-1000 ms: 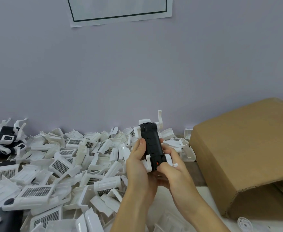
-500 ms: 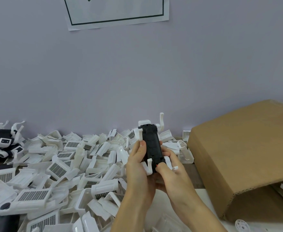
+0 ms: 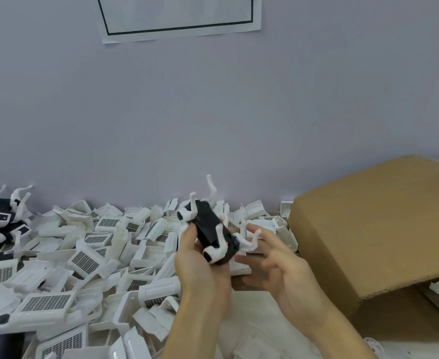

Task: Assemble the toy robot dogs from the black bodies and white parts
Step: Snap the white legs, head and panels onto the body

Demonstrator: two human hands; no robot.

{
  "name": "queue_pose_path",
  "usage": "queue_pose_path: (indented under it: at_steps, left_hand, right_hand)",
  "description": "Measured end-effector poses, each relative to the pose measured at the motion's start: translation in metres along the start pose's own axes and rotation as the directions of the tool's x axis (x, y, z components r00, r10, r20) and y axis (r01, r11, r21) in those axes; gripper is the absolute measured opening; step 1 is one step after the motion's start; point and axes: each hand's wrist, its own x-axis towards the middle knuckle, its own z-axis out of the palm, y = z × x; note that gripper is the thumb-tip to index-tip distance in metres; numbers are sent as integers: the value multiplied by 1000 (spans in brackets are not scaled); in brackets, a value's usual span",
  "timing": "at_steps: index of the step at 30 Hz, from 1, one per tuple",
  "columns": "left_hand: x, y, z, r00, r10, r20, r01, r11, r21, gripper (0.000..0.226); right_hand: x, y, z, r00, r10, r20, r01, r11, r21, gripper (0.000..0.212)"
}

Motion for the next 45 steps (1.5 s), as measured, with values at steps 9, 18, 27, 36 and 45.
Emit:
queue_pose_path:
  at_steps: [9, 18, 27, 36, 45]
  left_hand:
    - [-4, 2, 3, 992, -53, 116, 49, 998, 35, 21]
    - [-4, 1, 3, 995, -28, 93, 14, 989, 148, 6]
    - [1, -6, -1, 990, 64, 128, -108, 922, 371, 44]
    - [-3, -14, 0, 989, -51, 137, -47, 779, 625, 14]
    - [-8, -21, 1, 964, -79, 252, -127, 699, 703, 18]
  right_hand:
    - [21, 17, -26, 916, -293, -275, 41, 749, -661, 31]
    - [42, 19, -33, 899, -348, -266, -24, 568, -823, 36]
    - [17, 2, -13, 657, -724, -211, 138, 391, -910, 29]
    - [-12, -21, -13, 693, -539, -479, 250, 803, -541, 26]
    - [-13, -6, 9, 867, -291, -404, 286, 955, -76, 32]
